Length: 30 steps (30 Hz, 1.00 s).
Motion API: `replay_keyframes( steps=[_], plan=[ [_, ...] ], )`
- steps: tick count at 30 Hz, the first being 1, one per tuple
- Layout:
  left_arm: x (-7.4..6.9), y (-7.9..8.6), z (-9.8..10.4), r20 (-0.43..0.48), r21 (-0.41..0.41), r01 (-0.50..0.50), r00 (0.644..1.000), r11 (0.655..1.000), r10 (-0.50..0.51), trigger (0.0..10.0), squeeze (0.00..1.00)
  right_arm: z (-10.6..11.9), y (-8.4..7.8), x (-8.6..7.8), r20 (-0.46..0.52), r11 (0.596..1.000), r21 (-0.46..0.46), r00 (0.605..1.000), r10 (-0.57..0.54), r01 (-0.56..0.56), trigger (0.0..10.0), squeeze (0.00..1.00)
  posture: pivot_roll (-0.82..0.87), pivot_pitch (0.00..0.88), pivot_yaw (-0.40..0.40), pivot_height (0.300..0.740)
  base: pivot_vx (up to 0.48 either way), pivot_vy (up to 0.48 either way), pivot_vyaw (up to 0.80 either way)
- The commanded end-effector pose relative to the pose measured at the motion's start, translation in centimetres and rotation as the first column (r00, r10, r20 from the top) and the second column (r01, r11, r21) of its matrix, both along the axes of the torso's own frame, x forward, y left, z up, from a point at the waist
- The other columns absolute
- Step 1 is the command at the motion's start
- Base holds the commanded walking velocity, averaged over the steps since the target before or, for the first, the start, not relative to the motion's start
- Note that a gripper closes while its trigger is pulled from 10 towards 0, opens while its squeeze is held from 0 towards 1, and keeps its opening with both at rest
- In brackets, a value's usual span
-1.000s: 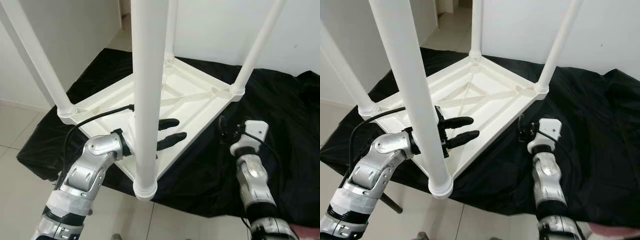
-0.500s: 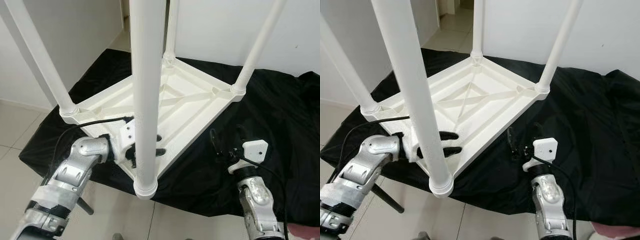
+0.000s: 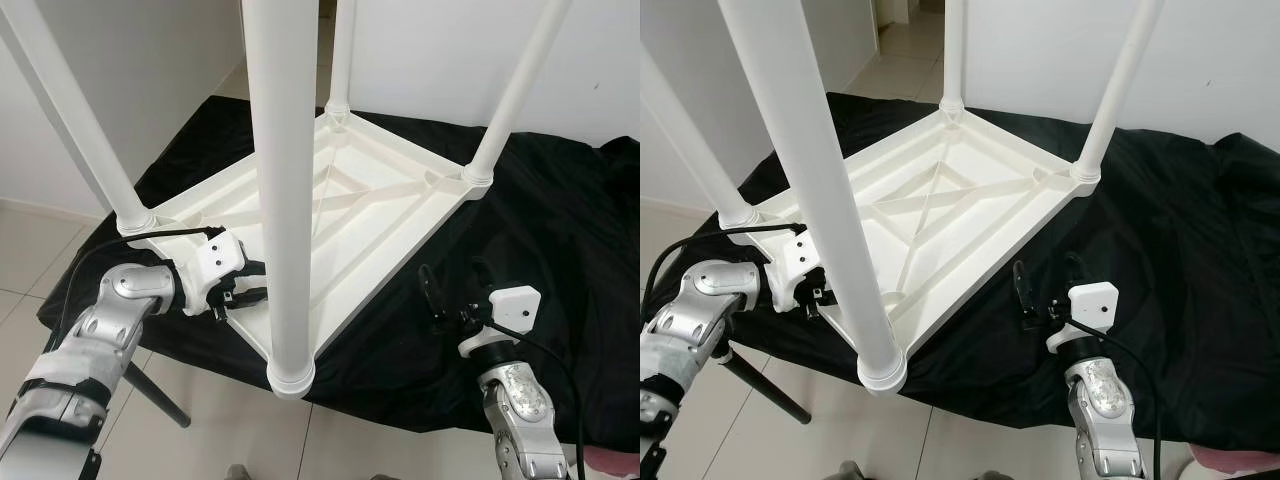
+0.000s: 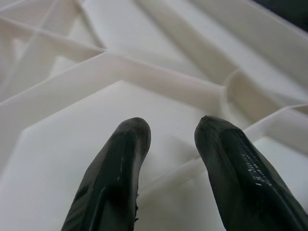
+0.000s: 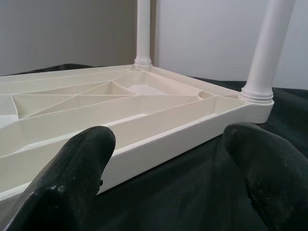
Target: Building children table
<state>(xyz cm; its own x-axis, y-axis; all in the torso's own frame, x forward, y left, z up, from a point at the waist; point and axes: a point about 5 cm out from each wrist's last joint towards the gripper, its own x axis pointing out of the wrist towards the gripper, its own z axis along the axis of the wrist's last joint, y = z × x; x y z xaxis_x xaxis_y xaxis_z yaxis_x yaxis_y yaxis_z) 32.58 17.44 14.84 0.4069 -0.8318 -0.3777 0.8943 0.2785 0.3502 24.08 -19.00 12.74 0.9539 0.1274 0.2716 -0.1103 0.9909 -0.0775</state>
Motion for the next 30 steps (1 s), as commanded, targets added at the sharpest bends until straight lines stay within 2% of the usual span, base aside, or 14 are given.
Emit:
replay_keyframes(
  steps=[1,3,4,9,10,12,13,14,15,19,21,24,26,30],
  plan=[
    [0.5,1.0,0.6,0.022,0.033,-0.008,1.000,0.999,0.008,10.0,0.00,0.0,-0.6,-0.2,-0.013,1.000,0.003,1.000,-0.022,0.022,10.0,0.00,-0.04,0.027,0.003,0.740,0.000,0.000,0.00],
    [0.8,1.3,0.9,0.004,0.031,-0.008,1.000,0.999,0.008,10.0,0.00,-0.1,-0.7,-0.3,-0.021,1.000,0.001,1.000,-0.023,0.023,10.0,0.00,-0.04,0.024,0.000,0.740,0.000,0.000,0.00],
    [0.9,1.4,1.1,-0.004,0.030,0.005,1.000,1.000,-0.005,10.0,1.00,-0.1,-0.7,-0.4,-0.029,1.000,-0.004,0.999,-0.020,0.020,10.0,0.00,-0.04,0.021,0.001,0.740,0.000,0.000,0.00],
    [0.8,1.5,1.1,-0.047,0.026,0.052,0.998,0.998,-0.050,10.0,1.00,-0.2,-0.9,-0.6,-0.042,1.000,-0.008,0.999,-0.028,0.027,10.0,0.00,-0.05,0.017,0.004,0.740,0.000,0.000,0.00],
    [0.7,1.5,0.7,-0.042,0.077,0.080,0.996,0.994,-0.077,10.0,1.00,-0.3,-1.3,-0.8,-0.048,0.999,-0.008,0.998,-0.040,0.040,10.0,0.00,-0.05,0.011,0.003,0.740,0.000,0.000,0.00],
    [0.7,1.5,0.7,-0.042,0.077,0.080,0.996,0.994,-0.077,10.0,1.00,-0.3,-1.3,-0.8,-0.048,0.999,-0.008,0.998,-0.040,0.040,10.0,0.00,-0.05,0.011,0.003,0.740,0.000,0.000,0.00],
    [0.5,1.5,0.3,-0.044,0.125,0.103,0.994,0.987,-0.099,10.0,0.23,-0.4,-1.5,-0.9,-0.052,0.999,-0.010,0.997,-0.054,0.053,10.0,0.00,-0.06,0.007,0.009,0.740,0.000,0.000,0.00],
    [0.5,1.5,-0.1,-0.057,0.160,0.125,0.991,0.979,-0.118,10.0,0.00,-0.4,-1.6,-0.9,-0.055,0.998,-0.011,0.997,-0.058,0.058,10.0,0.00,-0.06,0.007,0.009,0.740,0.000,0.000,0.00],
    [0.5,1.5,-0.1,-0.057,0.160,0.125,0.991,0.979,-0.118,10.0,0.00,-0.4,-1.6,-0.9,-0.055,0.998,-0.011,0.997,-0.058,0.058,10.0,0.00,-0.06,0.007,0.009,0.740,0.000,0.000,0.00],
    [0.5,1.6,-1.6,-0.061,0.282,0.148,0.989,0.948,-0.136,10.0,0.00,-0.4,-1.4,-0.9,-0.057,0.998,-0.016,0.997,-0.057,0.056,10.0,0.00,-0.07,0.000,0.016,0.740,0.000,0.000,0.00],
    [0.4,1.7,-1.9,-0.066,0.302,0.157,0.987,0.940,-0.144,10.0,0.00,-0.4,-1.4,-0.9,-0.057,0.998,-0.016,0.997,-0.058,0.057,10.0,0.00,-0.07,0.000,0.016,0.740,0.000,0.000,0.00],
    [1.2,1.5,-2.2,-0.049,0.299,0.078,0.997,0.951,-0.067,10.0,0.00,-0.4,-1.4,-0.8,-0.058,0.998,-0.013,0.996,-0.064,0.064,10.0,0.00,-0.08,0.000,0.024,0.740,0.000,0.000,0.00],
    [1.2,1.5,-2.2,-0.049,0.299,0.078,0.997,0.951,-0.067,10.0,0.00,-0.4,-1.4,-0.8,-0.058,0.998,-0.013,0.996,-0.064,0.064,10.0,0.00,-0.08,0.000,0.024,0.740,0.000,0.000,0.00],
    [2.2,1.0,-2.1,-0.034,0.315,0.005,0.999,0.949,0.006,10.0,0.00,-0.5,-1.1,-0.7,-0.062,0.998,-0.013,0.996,-0.062,0.061,10.0,0.00,-0.08,0.000,0.030,0.740,0.000,0.000,0.00]
  ],
)
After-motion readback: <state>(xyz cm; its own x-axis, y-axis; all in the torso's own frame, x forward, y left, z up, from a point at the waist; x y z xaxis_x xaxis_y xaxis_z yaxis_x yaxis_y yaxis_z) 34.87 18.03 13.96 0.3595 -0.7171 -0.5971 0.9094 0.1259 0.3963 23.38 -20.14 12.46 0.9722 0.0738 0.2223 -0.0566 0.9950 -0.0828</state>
